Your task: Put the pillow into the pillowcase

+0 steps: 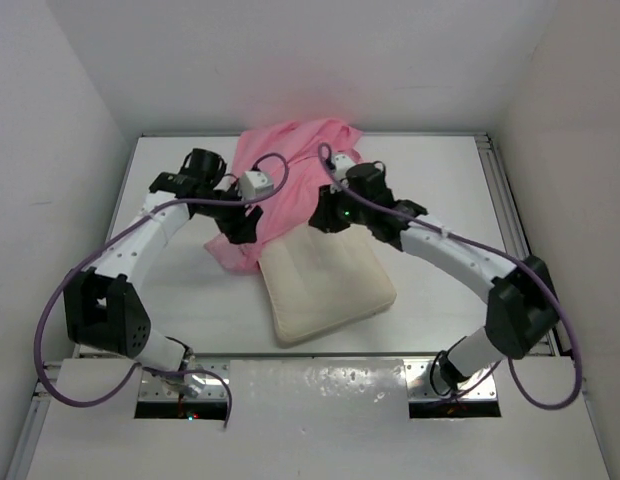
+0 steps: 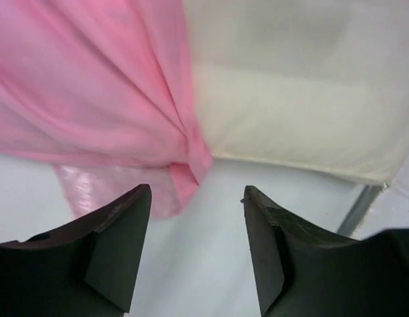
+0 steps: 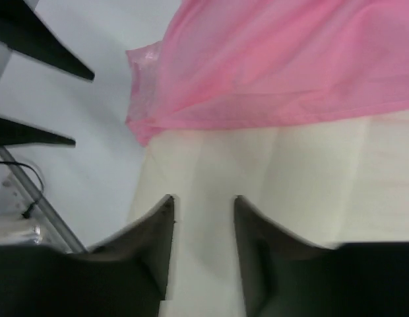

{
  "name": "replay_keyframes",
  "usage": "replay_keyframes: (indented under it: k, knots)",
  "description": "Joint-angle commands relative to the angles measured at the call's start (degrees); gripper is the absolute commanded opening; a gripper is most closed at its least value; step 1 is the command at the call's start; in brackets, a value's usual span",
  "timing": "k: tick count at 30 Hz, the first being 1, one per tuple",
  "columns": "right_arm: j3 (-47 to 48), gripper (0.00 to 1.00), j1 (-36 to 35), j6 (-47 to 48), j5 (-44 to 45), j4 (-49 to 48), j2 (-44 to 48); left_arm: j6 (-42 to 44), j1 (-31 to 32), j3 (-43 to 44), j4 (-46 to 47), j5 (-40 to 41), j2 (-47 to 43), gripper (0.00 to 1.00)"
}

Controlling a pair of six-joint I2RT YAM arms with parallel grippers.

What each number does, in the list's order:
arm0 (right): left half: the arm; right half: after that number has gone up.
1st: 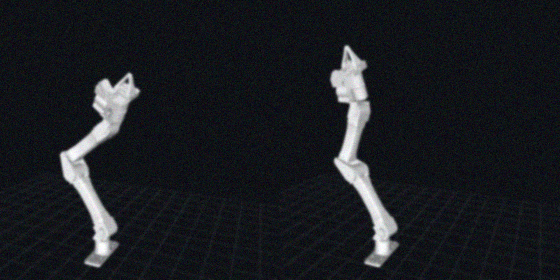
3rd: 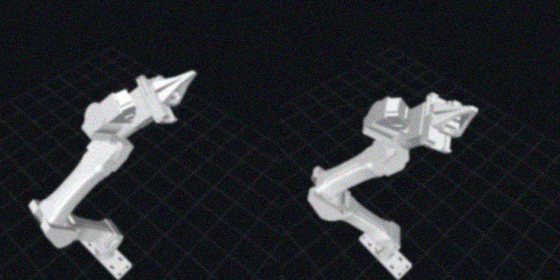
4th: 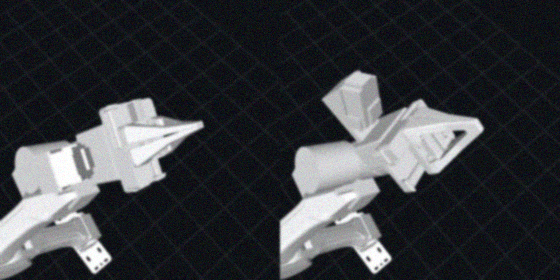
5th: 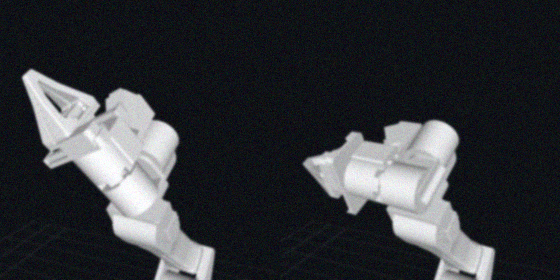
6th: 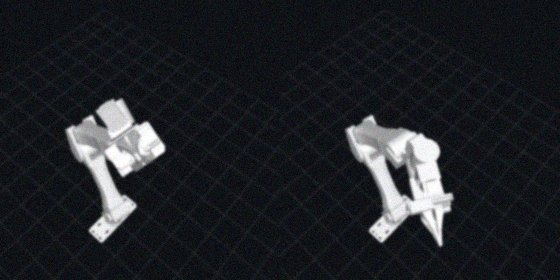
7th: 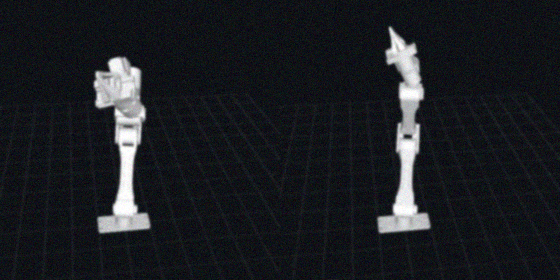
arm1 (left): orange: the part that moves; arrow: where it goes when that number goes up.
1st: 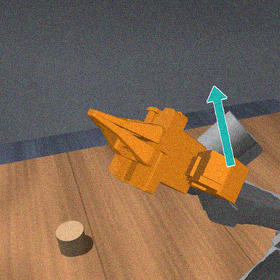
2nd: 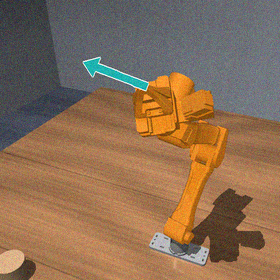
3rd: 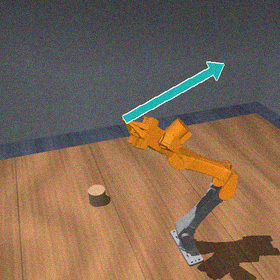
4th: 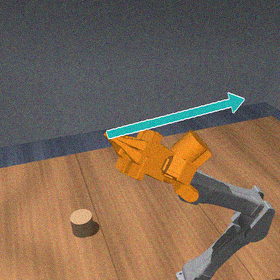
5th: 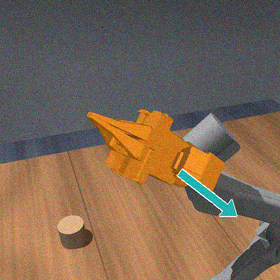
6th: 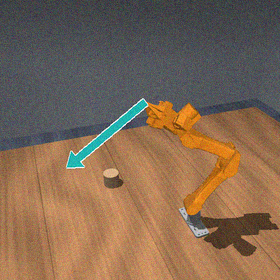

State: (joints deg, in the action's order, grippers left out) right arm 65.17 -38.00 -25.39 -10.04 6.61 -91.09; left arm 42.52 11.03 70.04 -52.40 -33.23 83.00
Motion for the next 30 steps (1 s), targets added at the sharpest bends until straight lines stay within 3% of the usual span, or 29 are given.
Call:
replay_keyframes:
  k: [1, 2, 3, 4, 5, 6, 8, 10, 16, 19, 22, 23, 25, 26, 28, 29, 30]
  knots:
    - [-1.62, 0.13, 5.55, 1.76, -4.37, 4.63, 5.91, -2.17, 4.26, 10.25, 4.49, 3.43, 2.68, 0.57]
    - [-1.97, 0.02, 9.39, -0.78, -4.37, 5.86, 6.27, -3.40, 6.79, 12.12, 5.55, 6.92, 5.56, 0.58]
    - [-2.67, 0.02, 11.70, -1.94, -4.46, 6.30, 6.54, -5.59, 8.21, 14.05, 6.69, 8.87, 6.98, 0.59]
    - [-3.02, 0.09, 13.81, -2.82, -5.33, 6.48, 6.45, -6.22, 9.79, 15.72, 8.87, 11.15, 9.00, 0.60]
    - [-3.46, 0.24, 17.74, -4.31, -6.21, 6.48, 6.19, -6.75, 13.11, 19.31, 9.59, 15.52, 12.94, 0.63]
    - [-4.34, 0.55, 19.70, -5.10, -7.26, 6.31, 6.01, -7.19, 14.88, 21.26, 10.03, 17.48, 15.15, 0.64]
    - [-5.13, 0.79, 23.21, -5.11, -10.25, 5.09, 5.31, -7.28, 19.44, 27.48, 10.48, 22.04, 22.33, 0.67]
    - [-6.36, 0.97, 24.72, -4.50, -10.09, 4.55, 4.43, -7.45, 21.75, 30.93, 12.31, 24.70, 26.75, 0.69]
    - [-6.81, 0.99, 26.48, -2.47, -15.35, 3.33, -4.79, -9.47, 24.66, 33.50, 23.46, 36.82, 35.91, 0.80]
    - [-8.39, 0.99, 25.96, -4.14, -19.39, -0.71, -9.36, -10.97, 24.22, 32.62, 26.81, 42.36, 37.84, 0.80]
    - [-9.88, 0.99, 24.64, -6.25, -21.94, -5.28, -12.52, -10.62, 24.13, 30.69, 29.28, 45.36, 38.46, 0.73]
    - [-9.97, 0.99, 23.33, -5.99, -22.38, -6.25, -13.23, -10.62, 24.13, 30.51, 29.29, 44.93, 38.46, 0.61]
    - [-9.62, 0.99, 22.01, -5.47, -22.74, -6.26, -15.07, -10.62, 23.95, 30.07, 28.50, 43.44, 38.55, 0.48]
    - [-9.45, 0.99, 20.87, -5.11, -23.09, -6.26, -15.61, -10.71, 23.69, 30.07, 27.89, 41.17, 38.55, 0.32]
    - [-9.53, 0.90, 19.99, -5.55, -24.66, -8.54, -16.22, -11.14, 23.43, 29.72, 27.09, 39.13, 38.55, 0.18]
    - [-9.88, 0.82, 19.20, -6.68, -25.28, -10.20, -16.57, -11.32, 23.34, 29.19, 26.83, 37.82, 38.55, 0.04]
    - [-9.97, 0.71, 19.19, -7.39, -25.72, -11.17, -16.75, -11.41, 23.16, 29.01, 26.74, 37.28, 38.46, 0.00]
